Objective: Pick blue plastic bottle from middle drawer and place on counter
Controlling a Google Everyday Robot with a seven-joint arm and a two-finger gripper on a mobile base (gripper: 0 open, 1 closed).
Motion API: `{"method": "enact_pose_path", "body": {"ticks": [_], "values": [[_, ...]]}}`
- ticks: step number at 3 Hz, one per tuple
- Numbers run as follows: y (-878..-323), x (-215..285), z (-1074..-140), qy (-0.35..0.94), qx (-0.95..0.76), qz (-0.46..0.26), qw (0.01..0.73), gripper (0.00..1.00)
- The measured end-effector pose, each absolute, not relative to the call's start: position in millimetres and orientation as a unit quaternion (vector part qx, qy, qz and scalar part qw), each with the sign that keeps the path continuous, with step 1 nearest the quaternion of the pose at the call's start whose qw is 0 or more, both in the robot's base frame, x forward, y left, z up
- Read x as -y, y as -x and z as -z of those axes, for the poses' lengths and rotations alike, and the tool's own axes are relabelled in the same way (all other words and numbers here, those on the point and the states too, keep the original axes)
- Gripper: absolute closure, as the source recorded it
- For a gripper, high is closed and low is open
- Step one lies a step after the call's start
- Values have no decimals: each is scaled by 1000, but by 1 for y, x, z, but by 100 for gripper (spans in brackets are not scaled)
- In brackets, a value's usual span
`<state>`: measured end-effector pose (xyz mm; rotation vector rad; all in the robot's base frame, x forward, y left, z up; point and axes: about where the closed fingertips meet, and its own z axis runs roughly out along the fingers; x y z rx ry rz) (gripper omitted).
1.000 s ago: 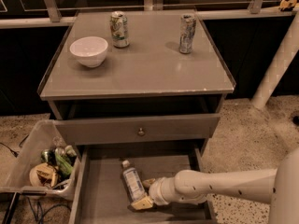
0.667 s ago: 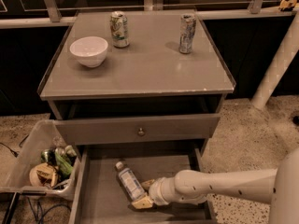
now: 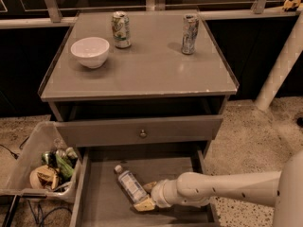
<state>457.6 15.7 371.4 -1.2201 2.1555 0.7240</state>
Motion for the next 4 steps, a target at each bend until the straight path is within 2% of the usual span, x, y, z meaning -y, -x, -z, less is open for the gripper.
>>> {"method": "enact_pose_path", "body": {"ticks": [2, 4], "values": [[-458, -15, -371, 453, -803, -276, 270, 100], [-488, 41, -436, 458, -794, -270, 296, 100]]}}
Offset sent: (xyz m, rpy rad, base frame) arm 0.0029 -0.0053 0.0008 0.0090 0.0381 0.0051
